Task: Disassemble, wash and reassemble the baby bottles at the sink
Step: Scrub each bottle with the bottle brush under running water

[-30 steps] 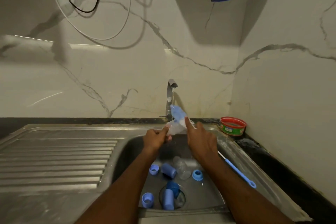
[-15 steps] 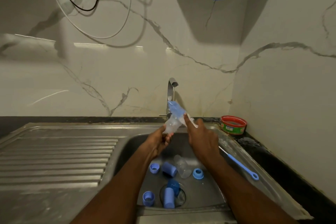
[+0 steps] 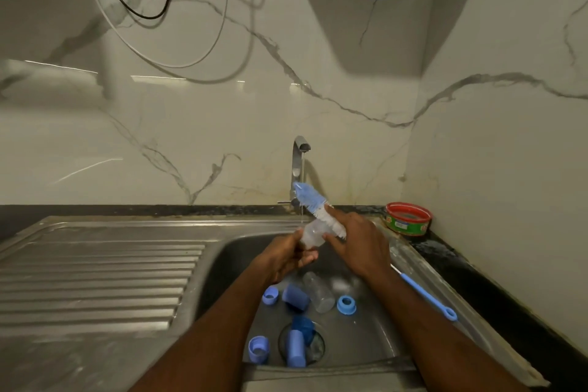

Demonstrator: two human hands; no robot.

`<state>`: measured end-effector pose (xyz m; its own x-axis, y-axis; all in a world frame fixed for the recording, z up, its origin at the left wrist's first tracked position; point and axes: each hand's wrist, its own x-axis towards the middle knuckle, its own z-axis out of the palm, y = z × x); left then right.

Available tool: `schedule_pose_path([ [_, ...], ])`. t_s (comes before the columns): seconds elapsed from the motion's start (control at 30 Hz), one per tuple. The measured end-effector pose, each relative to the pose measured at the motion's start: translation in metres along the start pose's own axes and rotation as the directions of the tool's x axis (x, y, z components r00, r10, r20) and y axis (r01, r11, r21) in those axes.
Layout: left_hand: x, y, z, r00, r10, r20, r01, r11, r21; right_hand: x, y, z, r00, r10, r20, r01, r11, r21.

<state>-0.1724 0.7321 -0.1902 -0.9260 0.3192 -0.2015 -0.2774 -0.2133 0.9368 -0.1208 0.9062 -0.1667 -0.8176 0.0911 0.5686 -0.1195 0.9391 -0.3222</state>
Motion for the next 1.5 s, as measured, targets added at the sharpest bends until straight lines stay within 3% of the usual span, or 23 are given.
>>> schedule_pose_path([
  [0.1,0.005,-0.004,0.000,0.995,0.088,-0.039,-0.088,0.996,0.006,-0.003,-0.006,0.000,1.000,0.011,-0.009,-0.011,1.000,-0.018],
  [0.2,0.006,-0.005,0.000,0.979,0.184,-0.088,-0.168,0.973,0.160,-0.003,-0.008,-0.002,0.999,0.028,-0.015,-0.029,0.999,-0.033],
  [0.37,-0.002,-0.005,0.002,0.951,0.308,-0.018,-0.290,0.912,0.289,-0.003,-0.009,0.001,0.998,0.042,-0.055,-0.043,0.999,-0.010],
  [0.47,-0.002,-0.003,0.001,0.936,0.345,0.074,-0.352,0.902,0.249,0.001,-0.008,0.000,0.991,0.094,-0.098,-0.096,0.995,-0.021],
  [0.57,0.000,-0.007,-0.003,0.906,0.413,0.089,-0.415,0.830,0.371,0.003,-0.006,0.000,0.990,0.107,-0.090,-0.108,0.994,-0.011],
  [0.7,0.001,-0.008,-0.004,0.805,0.593,0.023,-0.474,0.618,0.627,0.004,-0.011,0.002,0.993,0.104,-0.055,-0.106,0.994,-0.028],
  [0.9,0.004,-0.004,-0.005,0.774,0.633,0.006,-0.477,0.577,0.663,0.006,-0.018,0.003,0.992,0.111,0.054,-0.108,0.992,-0.056],
  [1.0,0.011,-0.005,-0.003,0.768,0.606,-0.209,-0.324,0.649,0.689,0.011,-0.027,0.011,0.967,0.164,0.195,-0.159,0.986,-0.041],
  [1.1,0.016,0.000,-0.013,0.798,0.499,-0.337,-0.239,0.776,0.583,-0.002,-0.040,0.009,0.944,-0.042,0.327,0.031,0.999,0.038],
  [1.17,0.013,0.002,-0.016,0.823,0.498,-0.271,-0.305,0.792,0.529,-0.001,-0.042,-0.002,0.960,-0.085,0.267,0.107,0.992,-0.069],
  [1.27,0.005,-0.001,-0.009,0.852,0.491,-0.183,-0.370,0.810,0.455,0.006,-0.039,-0.014,0.994,0.064,0.092,-0.024,0.921,-0.390],
  [1.33,0.008,-0.004,-0.009,0.864,0.466,-0.189,-0.349,0.826,0.443,0.000,-0.044,-0.010,0.993,0.015,0.119,0.030,0.929,-0.369],
  [1.4,0.010,-0.002,-0.012,0.868,0.436,-0.236,-0.309,0.848,0.430,-0.012,-0.048,-0.001,0.982,-0.091,0.166,0.126,0.969,-0.212],
  [1.43,0.010,-0.001,-0.014,0.874,0.425,-0.233,-0.307,0.858,0.413,-0.013,-0.046,-0.003,0.985,-0.069,0.155,0.092,0.985,-0.144],
  [1.5,0.006,0.000,-0.012,0.900,0.405,-0.158,-0.323,0.865,0.383,-0.004,-0.034,-0.007,0.988,0.057,0.146,-0.023,0.974,-0.223],
])
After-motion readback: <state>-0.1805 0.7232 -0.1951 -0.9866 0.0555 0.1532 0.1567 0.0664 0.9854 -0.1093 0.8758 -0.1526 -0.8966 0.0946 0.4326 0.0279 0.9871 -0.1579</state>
